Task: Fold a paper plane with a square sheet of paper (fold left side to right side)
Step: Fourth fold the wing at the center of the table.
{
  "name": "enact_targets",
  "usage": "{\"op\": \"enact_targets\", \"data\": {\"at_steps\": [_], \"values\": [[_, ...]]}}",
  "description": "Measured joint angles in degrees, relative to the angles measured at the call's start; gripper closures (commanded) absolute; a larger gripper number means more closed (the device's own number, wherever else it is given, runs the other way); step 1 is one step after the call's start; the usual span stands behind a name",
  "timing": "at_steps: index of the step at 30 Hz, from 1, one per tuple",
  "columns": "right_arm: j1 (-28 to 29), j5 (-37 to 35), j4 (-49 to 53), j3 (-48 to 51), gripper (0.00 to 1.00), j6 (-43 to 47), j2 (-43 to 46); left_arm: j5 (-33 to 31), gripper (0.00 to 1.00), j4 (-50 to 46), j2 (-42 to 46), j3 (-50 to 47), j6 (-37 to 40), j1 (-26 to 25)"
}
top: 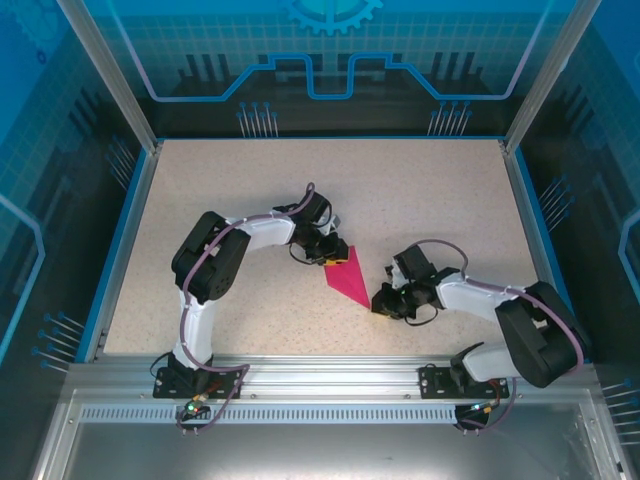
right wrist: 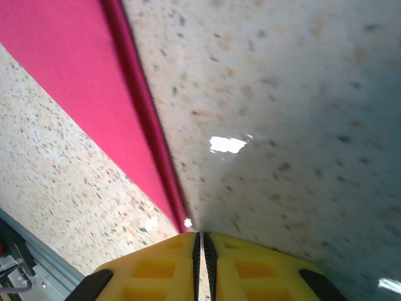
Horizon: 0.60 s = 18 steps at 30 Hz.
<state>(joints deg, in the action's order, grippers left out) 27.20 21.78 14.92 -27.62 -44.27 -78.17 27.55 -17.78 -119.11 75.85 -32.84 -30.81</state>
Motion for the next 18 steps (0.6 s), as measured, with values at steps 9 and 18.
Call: {"op": "enact_targets", "data": {"at_steps": [9, 18], "values": [[-3.54, 0.07, 11.02, -0.39, 0.62, 7.85, 8.94, -0.94, 0.46, -3.45, 0.17, 4.5, 0.24, 0.83], [-6.99, -0.55, 10.8, -6.6, 0.5, 16.48, 12.39, -0.79, 0.36, -2.08, 12.48, 0.55, -0.5, 4.79]]}}
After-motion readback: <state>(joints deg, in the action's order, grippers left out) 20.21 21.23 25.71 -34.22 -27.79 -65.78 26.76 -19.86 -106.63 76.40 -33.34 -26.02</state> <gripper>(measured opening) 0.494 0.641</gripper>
